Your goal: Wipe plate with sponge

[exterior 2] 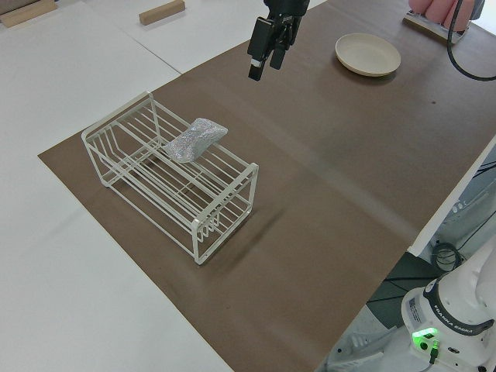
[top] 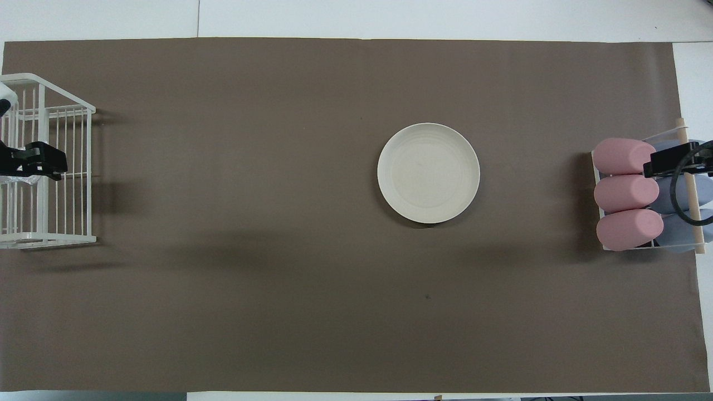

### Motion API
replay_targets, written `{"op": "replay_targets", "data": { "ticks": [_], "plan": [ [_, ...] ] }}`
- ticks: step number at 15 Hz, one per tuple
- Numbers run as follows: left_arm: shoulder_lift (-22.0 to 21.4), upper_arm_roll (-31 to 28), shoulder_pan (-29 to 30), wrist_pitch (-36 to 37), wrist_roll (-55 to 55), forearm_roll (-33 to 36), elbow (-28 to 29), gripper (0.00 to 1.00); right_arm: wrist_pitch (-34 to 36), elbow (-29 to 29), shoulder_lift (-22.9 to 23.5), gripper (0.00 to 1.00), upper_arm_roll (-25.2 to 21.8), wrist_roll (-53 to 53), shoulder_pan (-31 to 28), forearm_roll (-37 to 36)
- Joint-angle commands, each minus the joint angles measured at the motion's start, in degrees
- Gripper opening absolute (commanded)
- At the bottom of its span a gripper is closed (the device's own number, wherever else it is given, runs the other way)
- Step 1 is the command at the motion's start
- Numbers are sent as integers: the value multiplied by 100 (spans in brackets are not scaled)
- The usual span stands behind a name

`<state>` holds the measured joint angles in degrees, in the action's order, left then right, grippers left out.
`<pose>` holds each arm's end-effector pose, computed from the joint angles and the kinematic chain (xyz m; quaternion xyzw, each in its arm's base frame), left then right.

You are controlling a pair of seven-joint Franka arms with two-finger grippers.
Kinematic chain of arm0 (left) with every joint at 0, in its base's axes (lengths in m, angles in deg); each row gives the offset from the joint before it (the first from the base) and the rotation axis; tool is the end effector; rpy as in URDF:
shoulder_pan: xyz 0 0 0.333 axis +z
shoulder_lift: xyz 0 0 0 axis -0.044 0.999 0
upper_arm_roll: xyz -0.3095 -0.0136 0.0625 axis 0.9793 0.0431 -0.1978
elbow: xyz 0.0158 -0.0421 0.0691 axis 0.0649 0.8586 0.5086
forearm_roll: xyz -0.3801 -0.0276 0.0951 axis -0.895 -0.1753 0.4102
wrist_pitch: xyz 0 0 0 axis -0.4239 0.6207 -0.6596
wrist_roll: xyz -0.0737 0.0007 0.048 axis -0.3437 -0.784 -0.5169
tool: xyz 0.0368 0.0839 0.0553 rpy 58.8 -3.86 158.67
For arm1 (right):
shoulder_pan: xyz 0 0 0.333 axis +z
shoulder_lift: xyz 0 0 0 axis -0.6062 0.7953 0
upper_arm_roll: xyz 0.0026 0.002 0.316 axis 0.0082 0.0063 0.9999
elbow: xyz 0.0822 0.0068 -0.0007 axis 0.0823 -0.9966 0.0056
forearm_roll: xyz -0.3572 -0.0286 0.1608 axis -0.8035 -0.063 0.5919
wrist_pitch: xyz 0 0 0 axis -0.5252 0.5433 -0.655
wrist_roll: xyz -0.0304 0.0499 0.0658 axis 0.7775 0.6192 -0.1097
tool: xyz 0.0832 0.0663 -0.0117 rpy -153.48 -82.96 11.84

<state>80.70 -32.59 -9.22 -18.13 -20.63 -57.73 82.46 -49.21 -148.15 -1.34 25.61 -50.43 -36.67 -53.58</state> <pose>0.5669 -0.0151 0.5552 -0.9786 -0.0533 0.0094 0.1985 0.5496 -0.0608 0.6027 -1.0000 0.0027 0.0062 0.0048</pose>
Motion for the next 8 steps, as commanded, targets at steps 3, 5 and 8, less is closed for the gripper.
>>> {"op": "replay_targets", "data": {
  "ticks": [3, 5, 8],
  "plan": [
    [764, -34, -148, -483, 101, 1519, 116, 100, -29, -10, -31, 100, 23, 104, 15, -65],
    [966, -34, -148, -563, 119, 2099, 142, 100, -21, -10, -31, 100, 23, 104, 15, -65],
    [1387, -34, -183, -712, 811, 2734, 142, 100, -21, -10, -31, 100, 23, 104, 15, -65]
  ]
}}
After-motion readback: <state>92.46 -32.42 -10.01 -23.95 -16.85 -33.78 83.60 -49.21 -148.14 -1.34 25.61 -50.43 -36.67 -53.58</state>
